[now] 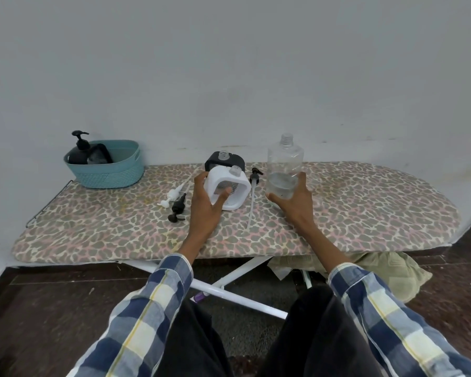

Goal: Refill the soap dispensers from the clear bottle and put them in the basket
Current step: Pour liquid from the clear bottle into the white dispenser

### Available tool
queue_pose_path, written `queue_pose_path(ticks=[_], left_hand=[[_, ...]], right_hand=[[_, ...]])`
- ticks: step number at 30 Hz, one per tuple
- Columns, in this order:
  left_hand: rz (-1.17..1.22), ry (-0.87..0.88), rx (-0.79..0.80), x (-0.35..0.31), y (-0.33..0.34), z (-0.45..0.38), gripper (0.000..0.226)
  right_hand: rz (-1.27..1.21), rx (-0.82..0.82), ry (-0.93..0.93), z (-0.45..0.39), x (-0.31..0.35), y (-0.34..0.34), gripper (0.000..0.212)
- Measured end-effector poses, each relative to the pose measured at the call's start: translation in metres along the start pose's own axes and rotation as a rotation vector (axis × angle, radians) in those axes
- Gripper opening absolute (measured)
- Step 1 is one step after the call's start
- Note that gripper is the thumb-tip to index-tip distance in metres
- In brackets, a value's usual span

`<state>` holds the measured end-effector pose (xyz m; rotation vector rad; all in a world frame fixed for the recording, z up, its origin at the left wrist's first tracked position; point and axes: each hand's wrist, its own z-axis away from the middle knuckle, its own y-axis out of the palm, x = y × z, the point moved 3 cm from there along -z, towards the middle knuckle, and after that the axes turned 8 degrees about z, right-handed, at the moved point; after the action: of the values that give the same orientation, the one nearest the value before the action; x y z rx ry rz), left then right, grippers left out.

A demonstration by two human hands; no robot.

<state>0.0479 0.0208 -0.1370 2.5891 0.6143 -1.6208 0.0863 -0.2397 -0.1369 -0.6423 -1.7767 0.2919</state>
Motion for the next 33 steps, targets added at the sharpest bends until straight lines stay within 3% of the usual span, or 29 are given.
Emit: queue_pose_path(ticks=[11, 22, 33], left_hand=[[-0.014, -0.055, -0.017, 0.01, 0.001, -0.003, 0.063], [0.015, -0.036, -0.019, 0.008, -0.001, -0.002, 0.063], [0.011, -0.05, -0.02, 0.005, -0.001, 0.0, 0.062]], right_hand=[[0.014, -0.026, -0.119, -0.018, 0.001, -0.006, 0.092], [0.296, -0.232, -0.194, -0.021, -0.014, -0.008, 0.06], [0.37, -0.306, -0.294, -0.021, -0.012, -0.006, 0.053]])
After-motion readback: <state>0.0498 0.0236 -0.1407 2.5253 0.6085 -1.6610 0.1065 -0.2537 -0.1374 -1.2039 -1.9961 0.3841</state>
